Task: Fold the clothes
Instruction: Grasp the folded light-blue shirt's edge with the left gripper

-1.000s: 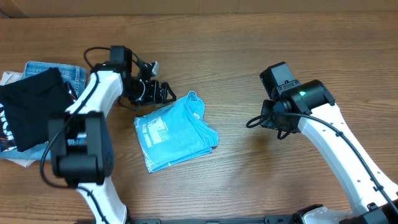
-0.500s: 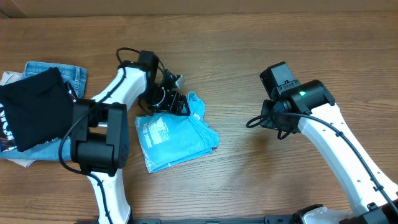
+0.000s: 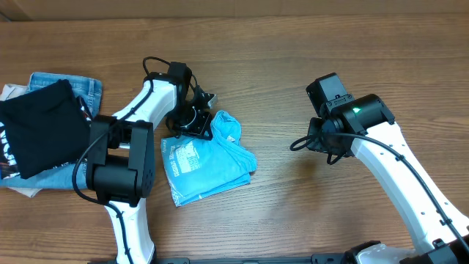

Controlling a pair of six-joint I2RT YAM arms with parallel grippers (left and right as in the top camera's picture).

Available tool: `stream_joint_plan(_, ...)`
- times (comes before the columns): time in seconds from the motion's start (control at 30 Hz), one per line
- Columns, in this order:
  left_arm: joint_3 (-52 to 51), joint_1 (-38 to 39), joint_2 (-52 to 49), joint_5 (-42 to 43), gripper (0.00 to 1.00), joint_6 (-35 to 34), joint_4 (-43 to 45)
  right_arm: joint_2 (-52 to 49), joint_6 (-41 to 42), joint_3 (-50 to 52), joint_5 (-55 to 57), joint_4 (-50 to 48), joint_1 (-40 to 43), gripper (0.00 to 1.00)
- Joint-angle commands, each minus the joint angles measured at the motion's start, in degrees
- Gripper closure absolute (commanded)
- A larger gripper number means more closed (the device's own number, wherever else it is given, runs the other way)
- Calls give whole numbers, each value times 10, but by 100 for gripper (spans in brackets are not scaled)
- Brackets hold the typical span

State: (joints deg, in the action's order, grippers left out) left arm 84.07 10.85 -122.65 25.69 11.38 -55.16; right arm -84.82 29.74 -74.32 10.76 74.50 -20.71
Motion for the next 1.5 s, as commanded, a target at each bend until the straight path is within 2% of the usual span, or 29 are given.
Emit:
stream_joint_plan(0.0, -9, 4, -27, -32, 96, 4, -14, 3, -1, -11, 2, -3, 2, 57)
stream_joint_plan(0.13, 19, -19, -24, -55, 96, -48, -12, 3, -1, -11, 6, -4, 2, 57)
stream_joint_plan(0.2, 39, -39, -24, -104, 96, -117, -7, 3, -1, -11, 8, -3, 2, 57)
stream_joint_plan(0.3, 60, -79, -24, -174, 96, -278, -23, 3, -1, -11, 8, -2, 2, 57)
stream_joint_plan(0.4, 57, -105, -25, -173, 96, -384, -67, 3, -1, -11, 8, -2, 2, 57)
stream_joint_plan(0.47, 50, -114, -25, -158, 96, -425, -90, 3, -1, -11, 8, -3, 2, 57)
stream_joint_plan(0.57, 47, -116, -25, -149, 94, -420, -102, 3, -1, -11, 8, -5, 2, 57)
stream_joint_plan(0.67, 47, -114, -25, -147, 66, -396, -99, 3, -1, -11, 8, -5, 2, 57)
stream_joint_plan(0.73, 47, -112, -25, -144, 55, -386, -91, 3, -1, -11, 8, -5, 2, 57)
stream_joint_plan(0.97, 44, -99, -25, -129, 51, -343, -62, 3, -1, -11, 8, -5, 2, 57)
stream_joint_plan(1.2, 19, -65, -25, -106, 50, -292, -9, 3, -1, -11, 8, -5, 2, 57)
stream_joint_plan(1.3, 13, -49, -25, -106, 54, -274, -5, 3, -1, -11, 8, -5, 2, 57)
stream_joint_plan(1.43, 9, -29, -25, -106, 75, -240, -2, 3, -1, -11, 8, -5, 2, 57)
stream_joint_plan(1.47, 9, -26, -25, -106, 87, -234, -3, 3, -1, -11, 8, -5, 2, 57)
